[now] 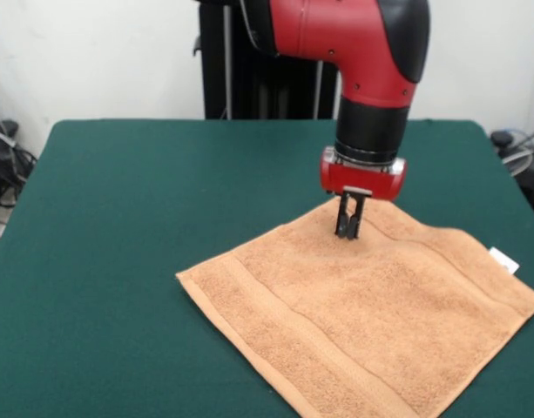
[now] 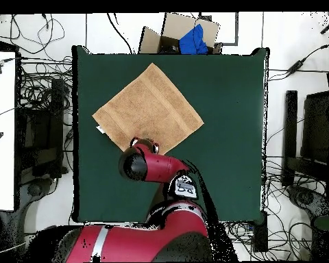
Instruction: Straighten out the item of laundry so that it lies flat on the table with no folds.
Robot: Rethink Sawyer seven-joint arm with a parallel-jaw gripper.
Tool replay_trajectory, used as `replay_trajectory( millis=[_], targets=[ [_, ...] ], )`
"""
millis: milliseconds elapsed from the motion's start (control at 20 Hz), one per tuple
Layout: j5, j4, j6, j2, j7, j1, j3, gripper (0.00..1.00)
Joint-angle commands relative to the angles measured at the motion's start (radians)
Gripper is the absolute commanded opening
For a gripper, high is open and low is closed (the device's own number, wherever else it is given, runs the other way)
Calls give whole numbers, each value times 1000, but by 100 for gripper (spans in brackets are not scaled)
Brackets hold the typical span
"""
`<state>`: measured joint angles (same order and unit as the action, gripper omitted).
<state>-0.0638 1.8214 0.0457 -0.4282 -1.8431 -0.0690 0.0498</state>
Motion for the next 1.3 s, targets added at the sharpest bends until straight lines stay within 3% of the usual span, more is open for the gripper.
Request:
replay_trajectory(
  millis=[50,1300],
  targets=[
    [40,85,44,45,-171,9,-112,0],
    [49,135,40,107,-148,4,-111,0]
  ],
)
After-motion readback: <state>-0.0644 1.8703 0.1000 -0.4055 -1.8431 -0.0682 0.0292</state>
